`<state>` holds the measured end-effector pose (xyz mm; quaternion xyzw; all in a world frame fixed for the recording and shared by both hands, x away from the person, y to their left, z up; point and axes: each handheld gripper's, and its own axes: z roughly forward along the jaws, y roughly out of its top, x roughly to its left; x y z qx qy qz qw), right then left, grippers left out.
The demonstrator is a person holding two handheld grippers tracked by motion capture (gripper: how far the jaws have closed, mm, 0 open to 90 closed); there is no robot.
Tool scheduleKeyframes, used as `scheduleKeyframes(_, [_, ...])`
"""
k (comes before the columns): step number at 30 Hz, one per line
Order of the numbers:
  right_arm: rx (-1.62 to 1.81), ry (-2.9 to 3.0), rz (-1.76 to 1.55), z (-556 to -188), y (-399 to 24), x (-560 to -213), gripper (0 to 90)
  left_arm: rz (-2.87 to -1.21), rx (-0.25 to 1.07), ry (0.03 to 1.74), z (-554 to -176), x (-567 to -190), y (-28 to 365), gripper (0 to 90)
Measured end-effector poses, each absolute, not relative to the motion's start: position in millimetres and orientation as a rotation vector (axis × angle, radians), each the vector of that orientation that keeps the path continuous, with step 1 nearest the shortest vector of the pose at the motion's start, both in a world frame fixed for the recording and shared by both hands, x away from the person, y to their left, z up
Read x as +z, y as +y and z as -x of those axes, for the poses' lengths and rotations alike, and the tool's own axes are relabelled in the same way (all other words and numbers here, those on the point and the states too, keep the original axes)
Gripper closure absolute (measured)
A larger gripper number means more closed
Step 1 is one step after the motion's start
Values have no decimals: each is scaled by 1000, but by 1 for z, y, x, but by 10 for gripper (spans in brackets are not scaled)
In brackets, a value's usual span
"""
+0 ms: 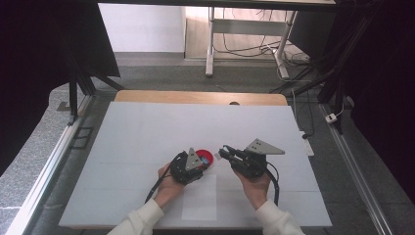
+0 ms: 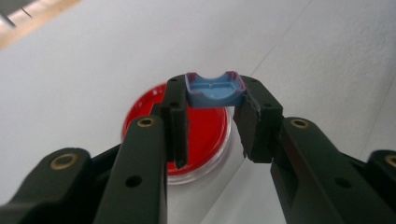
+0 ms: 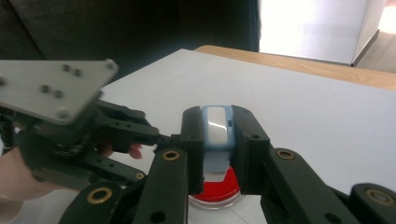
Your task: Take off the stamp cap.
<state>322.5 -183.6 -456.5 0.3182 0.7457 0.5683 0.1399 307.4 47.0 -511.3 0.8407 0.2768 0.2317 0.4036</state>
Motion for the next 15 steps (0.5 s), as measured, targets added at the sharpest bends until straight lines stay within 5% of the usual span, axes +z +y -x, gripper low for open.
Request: scheduleKeyframes(15, [1629, 2198, -916, -325, -181, -461, 754, -2114, 597, 665, -302, -504, 52, 655])
